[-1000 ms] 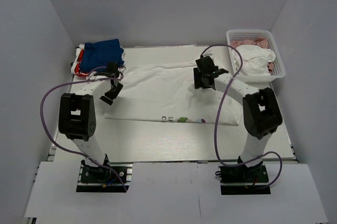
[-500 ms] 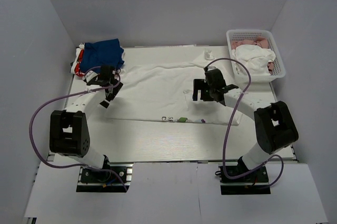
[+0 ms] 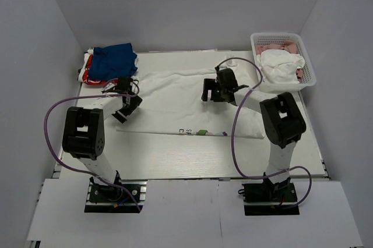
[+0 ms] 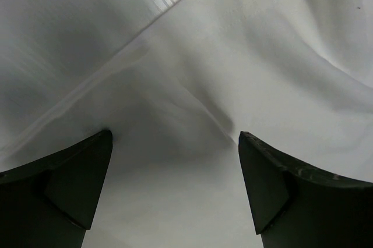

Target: Fold and stack the t-shirts

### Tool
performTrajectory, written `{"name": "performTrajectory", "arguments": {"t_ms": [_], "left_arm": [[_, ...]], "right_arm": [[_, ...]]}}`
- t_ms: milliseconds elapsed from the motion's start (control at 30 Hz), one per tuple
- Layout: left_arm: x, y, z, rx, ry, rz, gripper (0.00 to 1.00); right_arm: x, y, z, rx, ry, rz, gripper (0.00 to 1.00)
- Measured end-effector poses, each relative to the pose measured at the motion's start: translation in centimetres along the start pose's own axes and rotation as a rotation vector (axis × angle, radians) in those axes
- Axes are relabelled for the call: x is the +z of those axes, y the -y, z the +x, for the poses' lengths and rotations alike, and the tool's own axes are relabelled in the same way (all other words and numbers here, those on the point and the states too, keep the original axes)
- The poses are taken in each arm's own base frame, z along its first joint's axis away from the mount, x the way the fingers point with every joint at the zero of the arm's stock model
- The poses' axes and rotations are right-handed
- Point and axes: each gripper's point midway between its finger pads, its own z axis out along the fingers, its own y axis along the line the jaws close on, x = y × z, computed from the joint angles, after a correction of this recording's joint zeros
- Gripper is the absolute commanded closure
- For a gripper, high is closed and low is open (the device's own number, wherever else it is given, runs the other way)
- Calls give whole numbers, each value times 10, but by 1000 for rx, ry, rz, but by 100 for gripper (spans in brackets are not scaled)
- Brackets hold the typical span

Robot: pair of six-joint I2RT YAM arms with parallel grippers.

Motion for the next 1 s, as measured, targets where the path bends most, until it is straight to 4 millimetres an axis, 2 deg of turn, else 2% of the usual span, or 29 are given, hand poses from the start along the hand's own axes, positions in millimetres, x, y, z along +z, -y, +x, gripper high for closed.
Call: {"name": "performTrajectory", "arguments": {"t_ms": [133, 300, 367, 467, 533, 633, 700, 767, 867, 1000], "left_arm": [[0, -2, -1, 3, 7, -9, 1], [1, -7, -4, 6, 25, -32, 1], [1, -9, -4, 7, 29, -41, 1], [1, -11, -4, 10, 29, -49, 1], [0, -10, -4, 15, 30, -48, 1], [-1, -8, -5, 20, 31, -40, 1], [-1, -5, -6, 24, 28, -27, 1], [-1, -2, -5, 25, 24, -14, 1], [-1, 0, -5, 27, 19, -3, 1], [-2, 0, -3, 30, 12, 1, 1]], "right_arm": [[22, 2, -43, 0, 74, 36, 10], [46, 32, -96, 4, 145, 149, 10], [46, 39, -109, -8, 161, 164, 10], [30, 47, -120, -40, 182, 183, 10], [9, 43, -116, -58, 189, 168, 10], [-33, 33, -99, -70, 204, 130, 10], [-62, 28, -79, -63, 204, 101, 10], [-78, 24, -61, -56, 204, 70, 10], [-75, 25, -41, -38, 168, 50, 10], [-47, 24, -20, -9, 93, 21, 10]]}}
